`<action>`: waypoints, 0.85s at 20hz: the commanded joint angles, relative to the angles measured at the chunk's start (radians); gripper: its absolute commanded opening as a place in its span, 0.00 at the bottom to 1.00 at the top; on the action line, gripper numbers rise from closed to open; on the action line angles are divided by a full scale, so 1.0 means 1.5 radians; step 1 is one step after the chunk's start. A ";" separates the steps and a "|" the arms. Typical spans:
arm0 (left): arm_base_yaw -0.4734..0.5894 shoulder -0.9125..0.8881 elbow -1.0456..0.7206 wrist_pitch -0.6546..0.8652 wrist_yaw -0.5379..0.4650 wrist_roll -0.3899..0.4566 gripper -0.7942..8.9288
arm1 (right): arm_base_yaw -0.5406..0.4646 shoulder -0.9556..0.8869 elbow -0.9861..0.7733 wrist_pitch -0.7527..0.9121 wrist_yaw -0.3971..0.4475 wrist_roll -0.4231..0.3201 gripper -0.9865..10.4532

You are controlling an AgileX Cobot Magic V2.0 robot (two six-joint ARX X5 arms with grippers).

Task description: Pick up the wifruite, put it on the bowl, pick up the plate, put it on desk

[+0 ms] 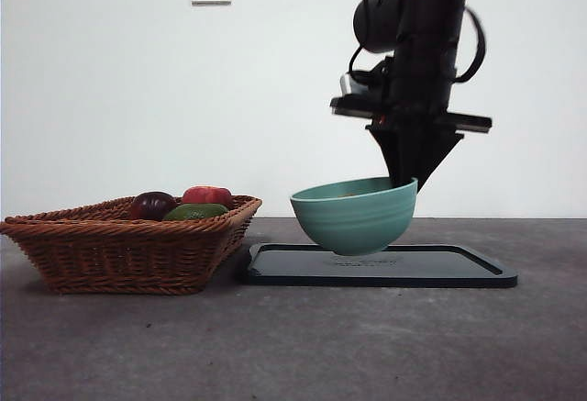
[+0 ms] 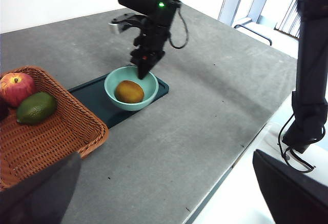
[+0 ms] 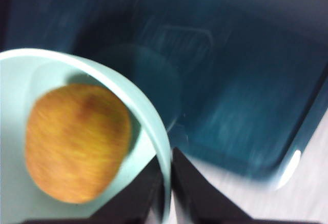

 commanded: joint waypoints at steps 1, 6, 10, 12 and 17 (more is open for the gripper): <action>-0.006 -0.001 0.007 0.009 0.000 0.005 0.70 | -0.009 0.056 0.062 -0.004 -0.002 -0.023 0.09; -0.006 -0.001 0.007 0.009 0.000 0.005 0.70 | -0.028 0.117 0.090 0.005 -0.007 -0.037 0.09; -0.006 -0.001 0.007 0.009 0.000 0.005 0.70 | -0.029 0.125 0.090 0.020 -0.025 -0.038 0.10; -0.006 -0.001 0.007 0.009 0.000 0.005 0.70 | -0.029 0.125 0.090 0.010 -0.025 -0.038 0.10; -0.006 -0.001 0.007 0.009 0.000 0.005 0.70 | -0.032 0.113 0.097 -0.005 -0.008 -0.038 0.38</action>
